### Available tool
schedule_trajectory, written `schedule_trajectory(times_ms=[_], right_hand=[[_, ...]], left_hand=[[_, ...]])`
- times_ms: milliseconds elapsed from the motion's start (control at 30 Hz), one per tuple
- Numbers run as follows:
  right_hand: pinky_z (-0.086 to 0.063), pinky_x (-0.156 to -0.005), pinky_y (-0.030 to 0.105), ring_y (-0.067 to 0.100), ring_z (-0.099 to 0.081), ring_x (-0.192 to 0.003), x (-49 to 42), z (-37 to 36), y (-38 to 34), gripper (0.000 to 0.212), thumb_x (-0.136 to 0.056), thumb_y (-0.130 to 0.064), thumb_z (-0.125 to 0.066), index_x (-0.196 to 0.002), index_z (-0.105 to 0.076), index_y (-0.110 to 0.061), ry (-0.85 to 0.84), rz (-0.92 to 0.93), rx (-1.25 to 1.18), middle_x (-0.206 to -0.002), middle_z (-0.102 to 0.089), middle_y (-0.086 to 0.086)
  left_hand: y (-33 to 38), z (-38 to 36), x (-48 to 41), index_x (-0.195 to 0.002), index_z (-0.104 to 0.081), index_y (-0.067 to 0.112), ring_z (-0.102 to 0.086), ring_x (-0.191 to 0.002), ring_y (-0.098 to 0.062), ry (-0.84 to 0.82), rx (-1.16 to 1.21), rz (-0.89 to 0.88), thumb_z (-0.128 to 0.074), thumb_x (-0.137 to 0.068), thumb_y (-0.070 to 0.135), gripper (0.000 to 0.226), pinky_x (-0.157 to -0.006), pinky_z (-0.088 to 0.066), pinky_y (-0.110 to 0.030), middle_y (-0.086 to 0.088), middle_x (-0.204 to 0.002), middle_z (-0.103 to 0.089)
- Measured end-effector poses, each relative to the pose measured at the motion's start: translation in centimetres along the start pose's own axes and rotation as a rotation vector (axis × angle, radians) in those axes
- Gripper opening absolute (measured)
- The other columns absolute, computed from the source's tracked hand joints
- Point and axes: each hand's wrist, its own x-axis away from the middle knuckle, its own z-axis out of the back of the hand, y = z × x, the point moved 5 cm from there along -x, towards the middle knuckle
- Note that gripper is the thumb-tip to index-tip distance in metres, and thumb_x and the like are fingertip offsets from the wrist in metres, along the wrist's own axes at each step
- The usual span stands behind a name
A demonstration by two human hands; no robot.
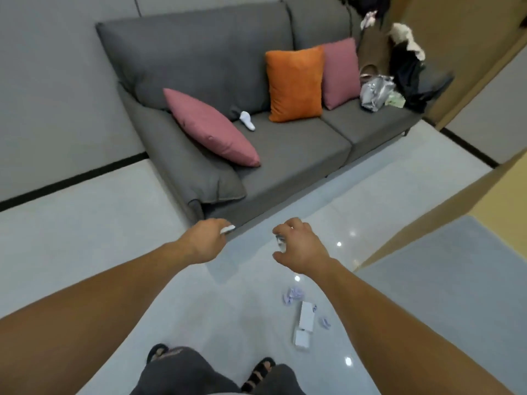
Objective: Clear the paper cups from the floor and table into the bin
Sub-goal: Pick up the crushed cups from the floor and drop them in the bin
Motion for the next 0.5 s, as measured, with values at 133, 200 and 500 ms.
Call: schedule_trajectory(times_ms=[133, 200, 500], right_hand=[[-0.045, -0.098, 0.037, 0.024, -0.039, -0.122, -3.8, -0.2, -11.6, 0.055, -0.083, -0.034, -0.069, -0.134, -0.051, -0.026, -0.026, 0.175, 0.081, -0.133, -0.041, 0.001], [-0.044, -0.099, 0.037, 0.025, -0.039, -0.123, -5.4, -1.2, -18.2, 0.056, -0.082, -0.034, -0.069, -0.134, -0.052, -0.026, -0.04, 0.256, 0.121, -0.132, -0.041, 0.001], [-0.044, -0.099, 0.03, 0.02, -0.043, -0.121, -6.7, -11.8, -49.7, 0.056, -0.084, -0.036, -0.069, -0.135, -0.051, -0.027, -0.171, 0.682, 0.185, -0.135, -0.042, -0.003]], left_hand=[[-10.1, 5.8, 5.5, -0.135, -0.049, 0.018, -0.056, -0.103, -0.024, 0.142, 0.073, 0.134, -0.04, -0.097, 0.016, 0.04, -0.084, -0.044, -0.029, -0.007, -0.129, -0.056], [-15.9, 8.4, 9.0, -0.136, -0.048, 0.018, -0.055, -0.1, -0.022, 0.202, 0.121, 0.208, -0.04, -0.097, 0.017, 0.04, -0.081, -0.043, -0.027, -0.008, -0.129, -0.056], [-41.4, 15.8, 29.4, -0.122, -0.054, 0.015, -0.047, -0.068, -0.01, 0.444, 0.297, 0.611, -0.039, -0.095, 0.013, 0.03, -0.053, -0.033, -0.021, 0.001, -0.096, -0.054]])
